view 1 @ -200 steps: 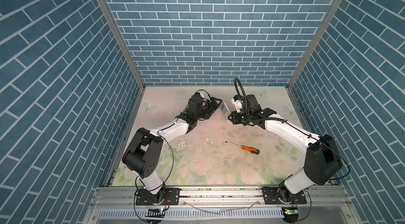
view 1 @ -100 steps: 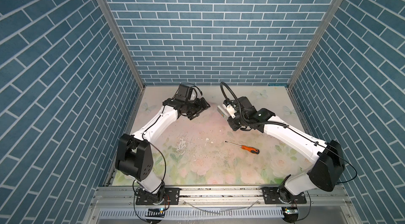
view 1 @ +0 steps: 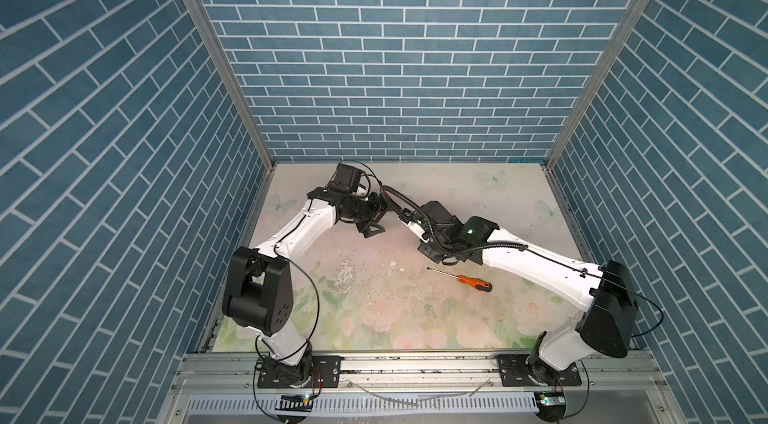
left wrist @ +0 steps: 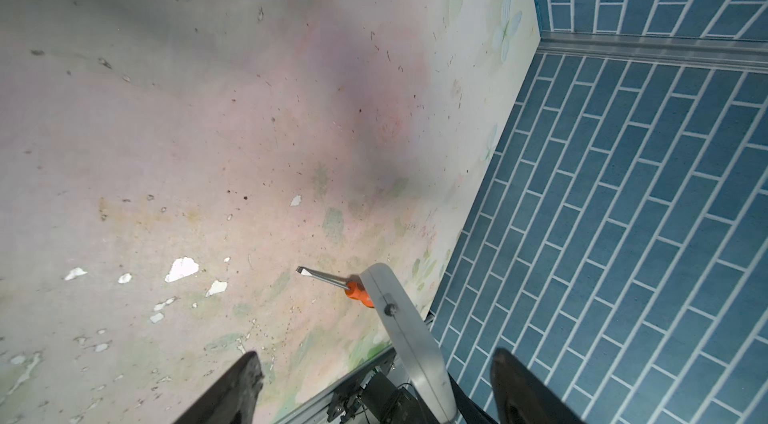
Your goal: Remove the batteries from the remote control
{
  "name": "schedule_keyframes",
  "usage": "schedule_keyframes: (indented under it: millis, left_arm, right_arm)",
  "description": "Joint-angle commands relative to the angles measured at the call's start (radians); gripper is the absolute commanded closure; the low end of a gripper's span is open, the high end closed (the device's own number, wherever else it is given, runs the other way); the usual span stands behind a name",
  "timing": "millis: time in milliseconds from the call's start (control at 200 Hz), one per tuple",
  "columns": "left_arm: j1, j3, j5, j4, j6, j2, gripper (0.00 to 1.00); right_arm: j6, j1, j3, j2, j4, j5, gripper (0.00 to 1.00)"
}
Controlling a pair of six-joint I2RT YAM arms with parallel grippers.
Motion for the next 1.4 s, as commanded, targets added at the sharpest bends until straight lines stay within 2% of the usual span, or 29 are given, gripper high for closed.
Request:
schedule_keyframes:
  millis: [0, 205, 380, 505, 760, 1205, 1345, 1395]
  left_arm:
    - [0.007, -0.026, 0.051, 0.034, -0.040, 0.011, 0.18]
    - [0.006, -0.041, 0.079, 0.063, -0.060, 0.032, 0.25]
    - [0.006, -0.040, 0.103, 0.129, -0.091, 0.043, 0.35]
    - [0.003, -0.040, 0.123, 0.181, -0.151, 0.051, 0.41]
    - [-0.003, -0.049, 0.142, 0.188, -0.150, 0.050, 0.49]
    - [-0.003, -0.017, 0.157, 0.140, -0.115, 0.070, 0.59]
    - [-0.003, 0.004, 0.160, 0.124, -0.105, 0.076, 0.71]
    - [-0.003, 0.009, 0.160, 0.120, -0.102, 0.077, 0.78]
  right_arm:
    - [-0.051, 0.010, 0.062, 0.005, 0.000, 0.030, 1.00]
    - [-0.072, 0.026, 0.081, 0.017, -0.010, 0.029, 1.00]
    - [-0.076, 0.036, 0.084, 0.020, -0.005, 0.027, 1.00]
    - [-0.087, 0.042, 0.092, 0.030, -0.003, 0.032, 1.00]
    - [-0.108, 0.050, 0.125, 0.055, -0.003, 0.046, 1.00]
    - [-0.170, 0.070, 0.166, 0.085, -0.012, 0.101, 1.00]
    - [-0.190, 0.080, 0.174, 0.095, -0.012, 0.127, 1.00]
    - [-0.195, 0.083, 0.175, 0.097, -0.010, 0.133, 1.00]
